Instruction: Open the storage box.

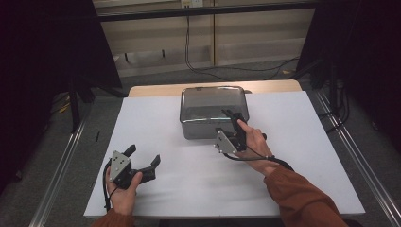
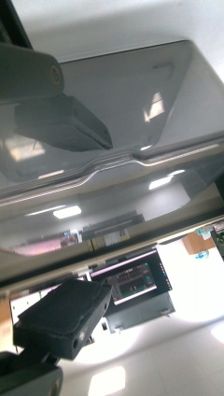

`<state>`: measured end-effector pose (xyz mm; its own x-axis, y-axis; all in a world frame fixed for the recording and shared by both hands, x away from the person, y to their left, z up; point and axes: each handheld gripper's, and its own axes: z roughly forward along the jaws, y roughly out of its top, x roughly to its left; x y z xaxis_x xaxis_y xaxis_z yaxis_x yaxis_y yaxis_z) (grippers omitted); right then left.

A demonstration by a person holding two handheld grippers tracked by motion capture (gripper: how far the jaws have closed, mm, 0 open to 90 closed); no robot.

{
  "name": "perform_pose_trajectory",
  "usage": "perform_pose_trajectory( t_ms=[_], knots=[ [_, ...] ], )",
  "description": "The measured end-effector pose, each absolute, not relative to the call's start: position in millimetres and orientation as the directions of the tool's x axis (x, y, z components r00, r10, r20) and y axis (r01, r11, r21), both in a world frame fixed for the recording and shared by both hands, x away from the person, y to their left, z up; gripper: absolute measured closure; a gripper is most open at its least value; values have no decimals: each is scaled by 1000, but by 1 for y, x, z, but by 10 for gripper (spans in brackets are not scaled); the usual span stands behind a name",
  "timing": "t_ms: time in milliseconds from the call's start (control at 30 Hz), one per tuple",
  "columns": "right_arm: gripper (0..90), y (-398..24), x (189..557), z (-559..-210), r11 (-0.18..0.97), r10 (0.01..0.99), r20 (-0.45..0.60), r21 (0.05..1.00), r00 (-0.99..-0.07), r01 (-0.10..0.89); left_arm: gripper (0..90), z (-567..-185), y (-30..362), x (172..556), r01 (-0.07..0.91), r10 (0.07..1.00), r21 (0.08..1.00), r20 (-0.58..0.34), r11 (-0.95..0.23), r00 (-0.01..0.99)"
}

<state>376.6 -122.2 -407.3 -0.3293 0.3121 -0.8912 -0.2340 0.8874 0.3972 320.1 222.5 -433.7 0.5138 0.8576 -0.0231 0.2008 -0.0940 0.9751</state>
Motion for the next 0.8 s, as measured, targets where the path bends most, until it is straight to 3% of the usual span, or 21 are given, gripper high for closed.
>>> perform_pose_trajectory(
  t_ms=[400, 800],
  knots=[
    [437, -110, 375, -420, 938, 147, -953, 219, -264, -267, 27, -434, 223, 320, 199, 856, 976, -24, -93, 516],
    [629, -106, 378, -428, 950, 95, -957, 170, -275, -263, 27, -434, 224, 321, 198, 863, 976, -20, -93, 504]
  ],
)
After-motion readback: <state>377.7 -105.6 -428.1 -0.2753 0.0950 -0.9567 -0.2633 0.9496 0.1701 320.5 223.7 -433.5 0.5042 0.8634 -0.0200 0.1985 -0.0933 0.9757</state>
